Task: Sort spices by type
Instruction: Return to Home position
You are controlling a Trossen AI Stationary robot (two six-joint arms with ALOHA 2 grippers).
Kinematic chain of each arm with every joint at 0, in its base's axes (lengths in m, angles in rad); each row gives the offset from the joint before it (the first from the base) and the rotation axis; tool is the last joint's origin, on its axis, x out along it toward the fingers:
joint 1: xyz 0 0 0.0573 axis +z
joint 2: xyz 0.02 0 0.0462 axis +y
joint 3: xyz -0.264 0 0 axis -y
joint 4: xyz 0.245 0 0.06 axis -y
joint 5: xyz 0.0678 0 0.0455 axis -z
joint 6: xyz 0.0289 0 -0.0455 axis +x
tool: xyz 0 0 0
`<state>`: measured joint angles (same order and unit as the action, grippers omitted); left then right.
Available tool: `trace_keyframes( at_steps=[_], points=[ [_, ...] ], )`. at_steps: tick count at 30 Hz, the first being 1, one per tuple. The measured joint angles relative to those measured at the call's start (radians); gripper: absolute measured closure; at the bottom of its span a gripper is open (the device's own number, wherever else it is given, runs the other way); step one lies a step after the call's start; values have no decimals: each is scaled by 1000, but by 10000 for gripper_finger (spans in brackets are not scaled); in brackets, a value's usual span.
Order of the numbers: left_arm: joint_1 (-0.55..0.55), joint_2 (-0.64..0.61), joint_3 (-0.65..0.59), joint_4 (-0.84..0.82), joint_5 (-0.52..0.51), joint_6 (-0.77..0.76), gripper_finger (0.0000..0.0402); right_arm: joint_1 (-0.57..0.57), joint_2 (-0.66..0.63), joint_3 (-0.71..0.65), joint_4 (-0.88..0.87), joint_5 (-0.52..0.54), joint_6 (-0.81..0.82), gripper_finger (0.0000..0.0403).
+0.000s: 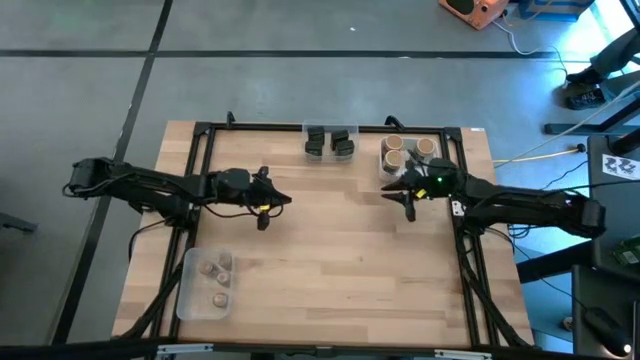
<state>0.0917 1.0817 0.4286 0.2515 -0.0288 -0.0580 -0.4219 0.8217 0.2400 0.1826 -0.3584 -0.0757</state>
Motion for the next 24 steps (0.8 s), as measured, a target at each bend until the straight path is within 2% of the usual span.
trace_keyframes(
  at_steps=[3, 7, 11, 18, 24],
  points=[
    [0, 0, 0, 4, 0, 9, 399, 1, -82, -6, -47, 0, 4, 318],
    [-6, 0, 0, 17, 0, 21, 400, 1, -187, -7, -119, 6, 4, 357],
    [-14, -1, 0, 32, 0, 36, 399, 2, -289, -7, -191, 84, 39, 396],
    [-37, -1, 0, 36, 0, 36, 400, 3, -465, -7, -331, 211, 86, 397],
    [-61, -1, 1, 77, 0, 62, 399, 3, -599, -63, -322, 227, 102, 395]
  ],
)
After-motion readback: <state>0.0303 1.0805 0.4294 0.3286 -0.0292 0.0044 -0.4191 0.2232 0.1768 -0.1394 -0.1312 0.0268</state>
